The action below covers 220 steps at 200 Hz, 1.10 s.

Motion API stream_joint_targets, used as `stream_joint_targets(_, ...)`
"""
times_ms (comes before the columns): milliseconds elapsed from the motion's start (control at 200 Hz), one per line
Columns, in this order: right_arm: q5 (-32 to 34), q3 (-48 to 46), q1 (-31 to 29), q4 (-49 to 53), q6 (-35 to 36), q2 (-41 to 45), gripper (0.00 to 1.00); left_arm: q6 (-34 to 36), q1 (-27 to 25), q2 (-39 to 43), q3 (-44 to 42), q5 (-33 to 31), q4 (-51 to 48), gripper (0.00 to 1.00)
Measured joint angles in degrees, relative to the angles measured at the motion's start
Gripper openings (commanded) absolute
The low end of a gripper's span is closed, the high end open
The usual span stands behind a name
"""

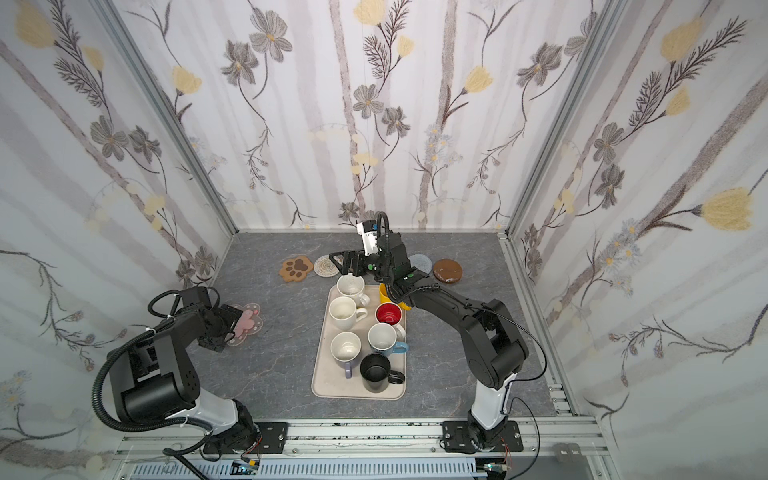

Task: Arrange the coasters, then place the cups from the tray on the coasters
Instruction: 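Lower the left gripper onto the pink flower coaster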

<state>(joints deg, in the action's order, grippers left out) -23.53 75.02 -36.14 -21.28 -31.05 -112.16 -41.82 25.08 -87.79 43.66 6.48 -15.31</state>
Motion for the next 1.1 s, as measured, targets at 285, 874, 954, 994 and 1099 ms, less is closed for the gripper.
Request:
stream_joint_targets(285, -1.55, -0.85, 1.11, -1.88, -0.85, 0.00, 1.00, -0.66, -0.02, -2.73, 0.76, 0.85, 6.34, 0.87)
stream_joint_targets(874, -1.77, -0.66, 2.16, -1.99, -0.85, -0.31, 1.00, -5.81, -2.29, 0.74, -0.90, 2.05, 7.80, 0.85)
stream_joint_targets(954, -1.77, -0.52, 2.25, -1.95, -0.87, -0.33, 1.00, -6.84, -2.23, 3.67, -2.45, 1.81, 7.67, 0.85)
stream_joint_targets(994, -1.79, -0.39, 2.25, -1.84, -0.90, -0.39, 1.00, -7.56, -2.25, 4.98, -3.23, 1.86, 7.72, 0.85)
stream_joint_targets(1099, -1.81, -0.33, 2.29, -1.79, -1.09, -0.42, 1.00, -8.76, -2.89, 7.26, -5.09, 1.97, 7.58, 0.84)
